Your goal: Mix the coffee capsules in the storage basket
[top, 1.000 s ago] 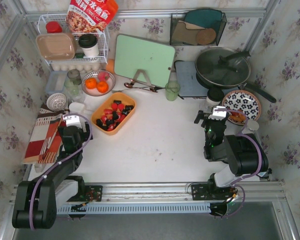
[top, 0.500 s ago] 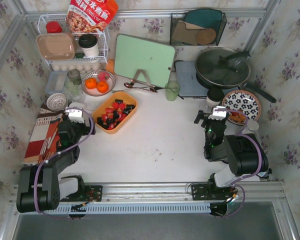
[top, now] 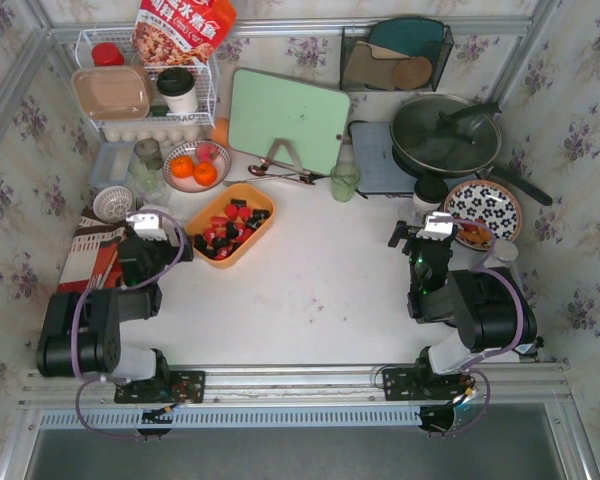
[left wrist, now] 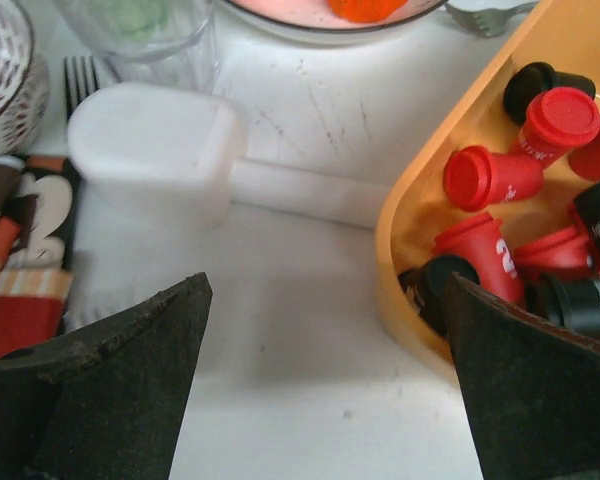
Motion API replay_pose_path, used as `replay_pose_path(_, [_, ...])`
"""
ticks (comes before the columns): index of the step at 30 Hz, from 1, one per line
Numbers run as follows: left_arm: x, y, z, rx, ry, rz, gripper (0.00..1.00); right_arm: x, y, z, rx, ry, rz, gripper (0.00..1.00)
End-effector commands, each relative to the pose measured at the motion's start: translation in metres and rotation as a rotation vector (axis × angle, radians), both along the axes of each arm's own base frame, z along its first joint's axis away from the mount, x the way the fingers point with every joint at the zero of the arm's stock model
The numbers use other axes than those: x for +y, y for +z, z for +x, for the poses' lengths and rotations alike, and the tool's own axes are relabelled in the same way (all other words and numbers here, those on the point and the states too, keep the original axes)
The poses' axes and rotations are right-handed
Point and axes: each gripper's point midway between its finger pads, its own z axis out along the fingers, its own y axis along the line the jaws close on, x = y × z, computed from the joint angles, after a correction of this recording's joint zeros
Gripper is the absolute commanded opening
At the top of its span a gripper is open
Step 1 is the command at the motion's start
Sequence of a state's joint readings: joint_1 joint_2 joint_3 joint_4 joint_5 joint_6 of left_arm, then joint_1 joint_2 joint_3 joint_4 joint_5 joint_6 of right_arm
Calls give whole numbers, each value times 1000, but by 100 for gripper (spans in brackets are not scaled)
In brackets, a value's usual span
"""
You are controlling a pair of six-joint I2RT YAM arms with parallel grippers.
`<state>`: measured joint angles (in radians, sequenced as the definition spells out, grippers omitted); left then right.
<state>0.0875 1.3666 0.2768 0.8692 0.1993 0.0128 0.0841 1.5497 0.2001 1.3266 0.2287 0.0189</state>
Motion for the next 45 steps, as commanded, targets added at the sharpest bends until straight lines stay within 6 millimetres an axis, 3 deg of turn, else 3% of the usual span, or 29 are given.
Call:
replay_pose_path(1, [-6, -9, 15, -36, -41, 4, 100, 1, 6, 1, -23, 4, 2, 100])
replay_pose_path(5, [-4, -10, 17, 3, -13, 21, 100, 1, 6, 2, -22, 4, 1, 100])
replay_pose_path(9, [14, -13, 24, 68, 121, 31, 100, 1, 6, 2, -22, 3, 1, 100])
replay_pose_path(45, [11, -16, 25, 98, 146, 88, 100, 1, 6, 1, -23, 4, 3, 100])
